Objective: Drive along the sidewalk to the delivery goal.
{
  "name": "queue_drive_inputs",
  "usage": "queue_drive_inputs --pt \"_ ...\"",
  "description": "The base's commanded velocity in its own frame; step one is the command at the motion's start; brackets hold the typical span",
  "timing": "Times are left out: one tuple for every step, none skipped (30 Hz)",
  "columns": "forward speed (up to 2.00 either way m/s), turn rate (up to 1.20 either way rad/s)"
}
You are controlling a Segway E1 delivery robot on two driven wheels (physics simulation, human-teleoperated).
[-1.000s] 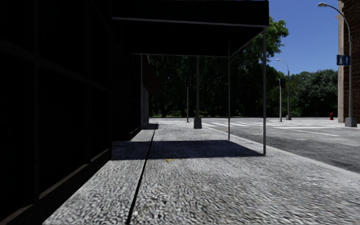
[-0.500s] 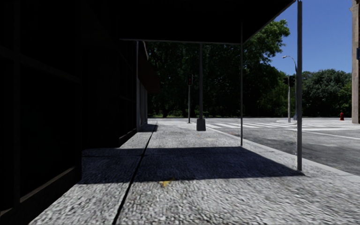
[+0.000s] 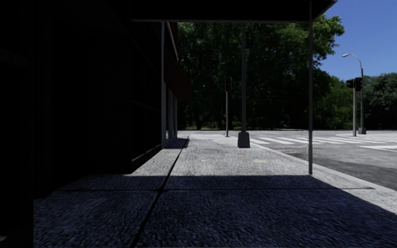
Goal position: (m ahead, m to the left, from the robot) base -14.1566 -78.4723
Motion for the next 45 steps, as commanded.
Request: queue_drive_inputs --pt "1.99 0.29" --pt "1.99 0.06" --pt "1.99 0.00" --pt "1.99 0.00" --pt "1.99 0.00" --pt "1.99 0.00" --pt "1.99 0.00" --pt "1.99 0.00" --pt "1.99 0.00" --pt "1.99 0.00" --pt "1.99 0.00" --pt "1.99 0.00" --pt "1.99 0.00" --pt "1.99 0.00" --pt "1.99 0.00" --pt "1.99 0.00" --pt "1.99 0.00" --pt "1.99 0.00" --pt "1.99 0.00" --pt "1.99 0.00" --pt "1.99 0.00" --pt "1.99 0.00" --pt "1.99 0.00" --pt "1.99 0.00" --pt "1.99 0.00" --pt "1.99 0.00" --pt "1.99 0.00" --pt "1.99 0.00" --pt "1.99 0.00" --pt "1.99 0.00" --pt "1.99 0.00" --pt "1.99 -0.06" --pt "1.99 -0.06" --pt "1.99 -0.18" --pt "1.99 -0.24" --pt "1.99 -0.24" --pt "1.99 -0.26" --pt "1.99 -0.26" --pt "1.99 -0.26" --pt "1.99 -0.17" --pt "1.99 -0.17" --pt "1.99 0.00" --pt "1.99 0.00" --pt "1.99 0.00" --pt "1.99 0.00"
